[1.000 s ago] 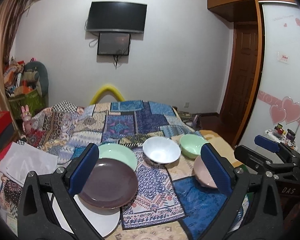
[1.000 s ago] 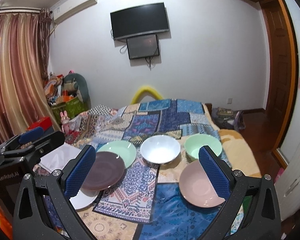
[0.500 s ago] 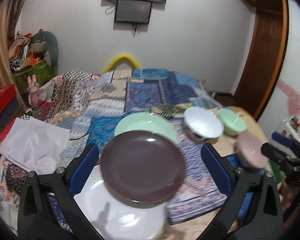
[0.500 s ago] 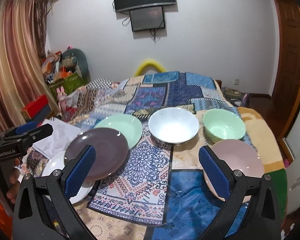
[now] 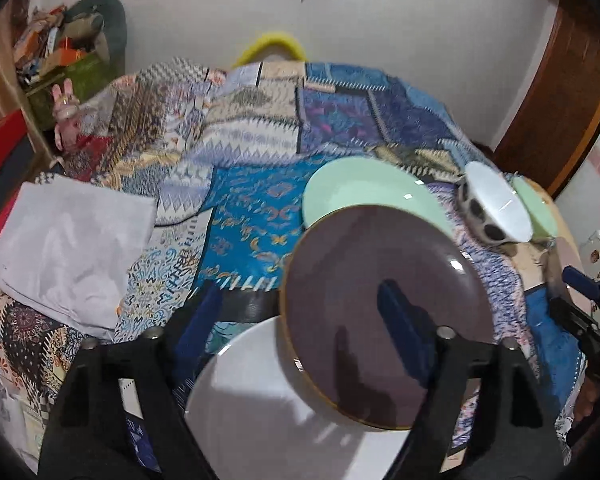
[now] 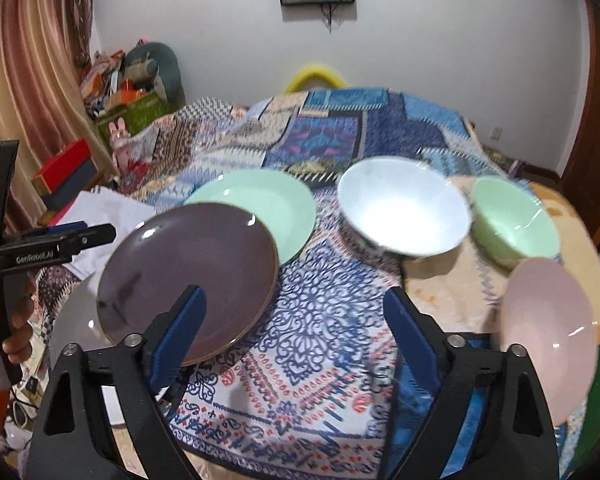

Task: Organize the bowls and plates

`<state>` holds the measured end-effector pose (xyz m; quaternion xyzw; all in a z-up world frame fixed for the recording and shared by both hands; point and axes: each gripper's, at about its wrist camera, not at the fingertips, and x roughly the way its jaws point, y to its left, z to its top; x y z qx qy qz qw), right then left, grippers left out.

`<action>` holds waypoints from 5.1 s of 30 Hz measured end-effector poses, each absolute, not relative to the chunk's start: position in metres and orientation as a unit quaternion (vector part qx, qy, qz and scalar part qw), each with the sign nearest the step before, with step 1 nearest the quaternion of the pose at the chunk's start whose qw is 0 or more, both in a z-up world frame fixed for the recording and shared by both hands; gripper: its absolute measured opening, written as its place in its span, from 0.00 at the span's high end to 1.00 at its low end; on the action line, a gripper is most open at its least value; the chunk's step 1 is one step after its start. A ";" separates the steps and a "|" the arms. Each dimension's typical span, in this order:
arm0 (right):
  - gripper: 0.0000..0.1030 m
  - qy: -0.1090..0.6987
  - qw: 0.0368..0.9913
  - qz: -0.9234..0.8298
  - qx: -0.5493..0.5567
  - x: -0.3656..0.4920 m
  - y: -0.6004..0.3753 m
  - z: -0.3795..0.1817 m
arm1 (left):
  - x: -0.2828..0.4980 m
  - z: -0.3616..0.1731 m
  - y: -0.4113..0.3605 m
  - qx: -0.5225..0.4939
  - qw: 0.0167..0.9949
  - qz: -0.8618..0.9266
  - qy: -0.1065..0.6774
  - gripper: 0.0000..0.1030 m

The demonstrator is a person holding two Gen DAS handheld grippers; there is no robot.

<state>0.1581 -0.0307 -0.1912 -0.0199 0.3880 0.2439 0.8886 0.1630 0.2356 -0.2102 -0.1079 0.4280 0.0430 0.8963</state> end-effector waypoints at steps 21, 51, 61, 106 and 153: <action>0.67 0.478 0.832 0.281 0.016 0.187 -0.002 -0.230 | 0.191 -0.243 0.237 -0.073 0.869 -0.010 0.490 0.70; 0.72 0.477 0.828 0.293 0.039 0.187 -0.015 -0.225 | 0.185 -0.236 0.216 -0.083 0.871 -0.048 0.483 0.75; 0.72 0.463 0.836 0.291 0.043 0.173 -0.036 -0.205 | 0.165 -0.209 0.194 -0.078 0.879 -0.054 0.467 0.75; 0.72 0.465 0.848 0.248 0.050 0.127 -0.148 -0.216 | 0.108 -0.212 0.050 -0.075 0.859 -0.079 0.500 0.75; 0.44 0.435 0.871 0.228 0.021 0.110 -0.146 -0.183 | 0.086 -0.195 0.063 -0.057 0.883 -0.037 0.465 0.40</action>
